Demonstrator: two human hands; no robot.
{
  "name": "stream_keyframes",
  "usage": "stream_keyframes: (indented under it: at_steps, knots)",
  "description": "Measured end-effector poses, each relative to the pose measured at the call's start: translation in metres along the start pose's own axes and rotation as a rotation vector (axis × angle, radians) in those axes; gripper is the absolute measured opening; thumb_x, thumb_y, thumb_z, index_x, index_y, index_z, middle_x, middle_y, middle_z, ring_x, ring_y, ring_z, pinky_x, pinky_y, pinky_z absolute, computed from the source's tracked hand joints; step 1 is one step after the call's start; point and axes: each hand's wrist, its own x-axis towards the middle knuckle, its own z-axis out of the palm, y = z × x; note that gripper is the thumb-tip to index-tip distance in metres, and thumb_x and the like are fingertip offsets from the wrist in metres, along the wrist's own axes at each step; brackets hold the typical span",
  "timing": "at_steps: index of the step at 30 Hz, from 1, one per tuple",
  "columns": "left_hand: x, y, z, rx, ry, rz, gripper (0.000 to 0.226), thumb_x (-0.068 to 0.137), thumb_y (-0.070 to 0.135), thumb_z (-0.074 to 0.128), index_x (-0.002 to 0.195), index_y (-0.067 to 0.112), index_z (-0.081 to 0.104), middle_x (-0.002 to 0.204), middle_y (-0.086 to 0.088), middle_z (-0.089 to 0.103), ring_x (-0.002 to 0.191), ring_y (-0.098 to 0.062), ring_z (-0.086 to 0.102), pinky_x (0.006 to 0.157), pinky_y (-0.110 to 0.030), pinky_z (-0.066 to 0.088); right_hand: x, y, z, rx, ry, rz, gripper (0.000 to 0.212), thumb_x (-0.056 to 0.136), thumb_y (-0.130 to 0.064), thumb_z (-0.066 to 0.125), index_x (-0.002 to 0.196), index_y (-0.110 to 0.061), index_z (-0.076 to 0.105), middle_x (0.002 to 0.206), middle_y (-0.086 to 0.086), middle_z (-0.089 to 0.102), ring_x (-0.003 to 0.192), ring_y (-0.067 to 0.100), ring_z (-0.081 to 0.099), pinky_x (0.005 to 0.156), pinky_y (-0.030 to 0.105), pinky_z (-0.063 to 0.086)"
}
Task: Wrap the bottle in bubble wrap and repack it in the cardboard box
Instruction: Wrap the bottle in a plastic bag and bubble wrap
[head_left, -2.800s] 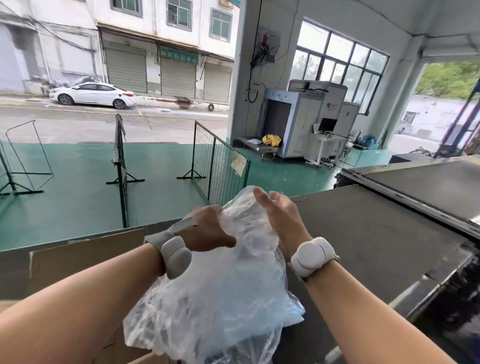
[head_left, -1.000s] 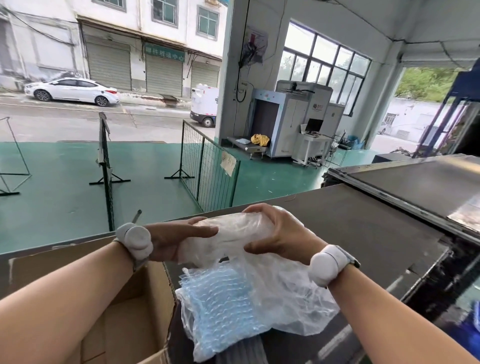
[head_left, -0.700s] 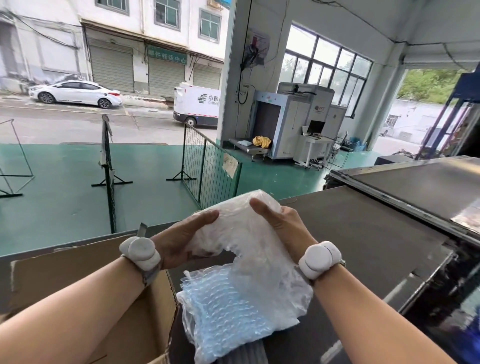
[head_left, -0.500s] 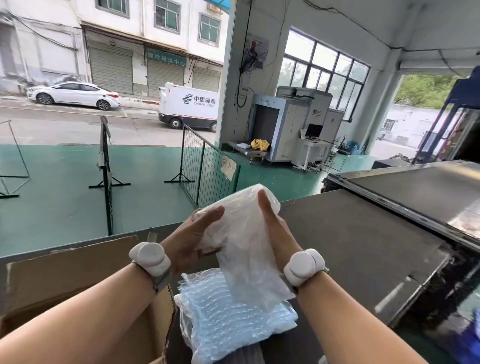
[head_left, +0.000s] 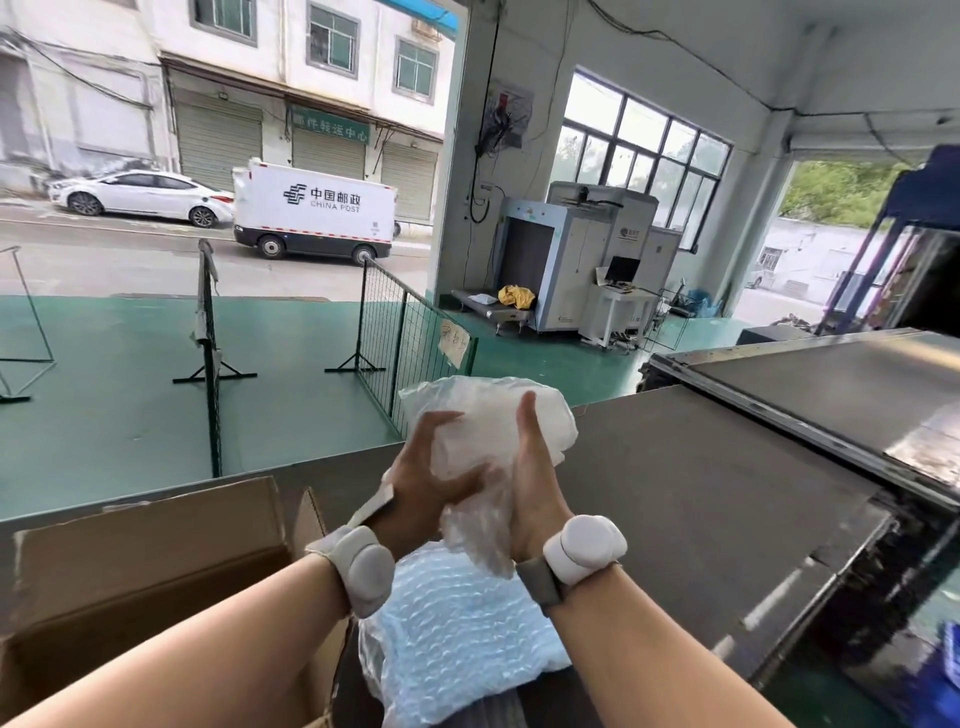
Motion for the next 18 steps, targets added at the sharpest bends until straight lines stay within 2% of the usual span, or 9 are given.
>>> stream_keyframes:
  at_steps: [2,5,7,9,11,12,15,17,18]
  knots:
    - [-0.002,0.005,-0.003,-0.006,-0.144,-0.026,0.046,0.08,0.054,0.074,0.12,0.045,0.053,0.109,0.005,0.068,0.094,-0.013,0.066,0.078,-0.024,0.052,0.002,-0.005,-0.007,-0.034,0.063,-0.036,0.078,0.09,-0.075,0.051,0.119,-0.006,0.072,0.105,0.019,0.078,0.091,0.033,0.077,0.084,0.042,0.063]
    - [0.003,0.009,-0.011,-0.098,-0.325,-0.066,0.051,0.094,0.068,0.042,0.128,0.036,0.063,0.13,0.007,0.063,0.123,-0.013,0.058,0.104,-0.029,0.044,0.006,-0.009,-0.018,-0.086,0.148,-0.053,0.081,0.084,-0.073,0.065,0.13,-0.007,0.069,0.122,0.021,0.075,0.109,0.037,0.073,0.106,0.052,0.053]
    - [0.01,0.005,-0.014,0.073,-0.218,-0.046,0.055,0.087,0.08,0.034,0.106,0.048,0.074,0.128,0.011,0.059,0.128,-0.018,0.051,0.113,-0.044,0.035,0.013,-0.008,-0.026,-0.147,0.233,-0.079,0.095,0.065,-0.075,0.082,0.133,-0.01,0.067,0.124,0.017,0.075,0.113,0.037,0.073,0.108,0.055,0.052]
    - [0.018,0.006,-0.017,0.215,0.03,-0.022,0.056,0.092,0.072,0.034,0.086,0.039,0.078,0.115,0.004,0.056,0.118,-0.021,0.049,0.104,-0.044,0.036,0.015,-0.009,-0.035,-0.29,0.325,-0.167,0.099,0.054,-0.076,0.088,0.129,-0.014,0.069,0.117,0.01,0.079,0.108,0.034,0.076,0.104,0.053,0.055]
    - [0.024,0.024,-0.023,0.274,0.271,-0.057,0.058,0.1,0.061,0.03,0.1,0.024,0.074,0.112,-0.005,0.055,0.11,-0.023,0.046,0.093,-0.036,0.033,0.008,-0.008,-0.038,-0.394,0.287,-0.18,0.096,0.056,-0.076,0.087,0.128,-0.016,0.069,0.116,0.009,0.079,0.109,0.033,0.075,0.105,0.053,0.054]
    - [0.03,0.03,-0.027,0.233,0.283,-0.148,0.062,0.1,0.062,0.027,0.114,0.019,0.068,0.113,-0.008,0.056,0.106,-0.024,0.048,0.091,-0.037,0.035,0.003,-0.009,-0.039,-0.414,0.24,-0.163,0.091,0.061,-0.074,0.086,0.128,-0.015,0.069,0.116,0.009,0.079,0.109,0.034,0.075,0.105,0.053,0.054]
    - [0.037,0.02,-0.035,-0.225,-0.055,-0.582,0.08,0.094,0.073,0.034,0.143,0.012,0.05,0.123,-0.015,0.062,0.103,-0.029,0.062,0.091,-0.039,0.047,-0.005,-0.01,-0.039,-0.425,0.162,-0.106,0.068,0.078,-0.06,0.079,0.127,-0.014,0.069,0.115,0.013,0.079,0.108,0.035,0.076,0.105,0.052,0.055]
    - [0.025,0.005,-0.034,-0.482,-0.24,-0.727,0.078,0.089,0.071,0.048,0.133,0.007,0.062,0.121,-0.018,0.068,0.102,-0.033,0.067,0.097,-0.042,0.049,-0.008,-0.009,-0.038,-0.408,0.145,-0.092,0.061,0.082,-0.054,0.078,0.128,-0.016,0.066,0.116,0.015,0.079,0.109,0.037,0.075,0.105,0.055,0.054]
    - [0.016,0.001,-0.03,-0.554,-0.289,-0.702,0.063,0.093,0.062,0.05,0.116,0.008,0.074,0.107,-0.016,0.074,0.095,-0.03,0.07,0.093,-0.042,0.052,-0.008,-0.007,-0.038,-0.413,0.144,-0.089,0.059,0.083,-0.053,0.079,0.128,-0.017,0.067,0.116,0.014,0.079,0.109,0.037,0.075,0.105,0.055,0.054]
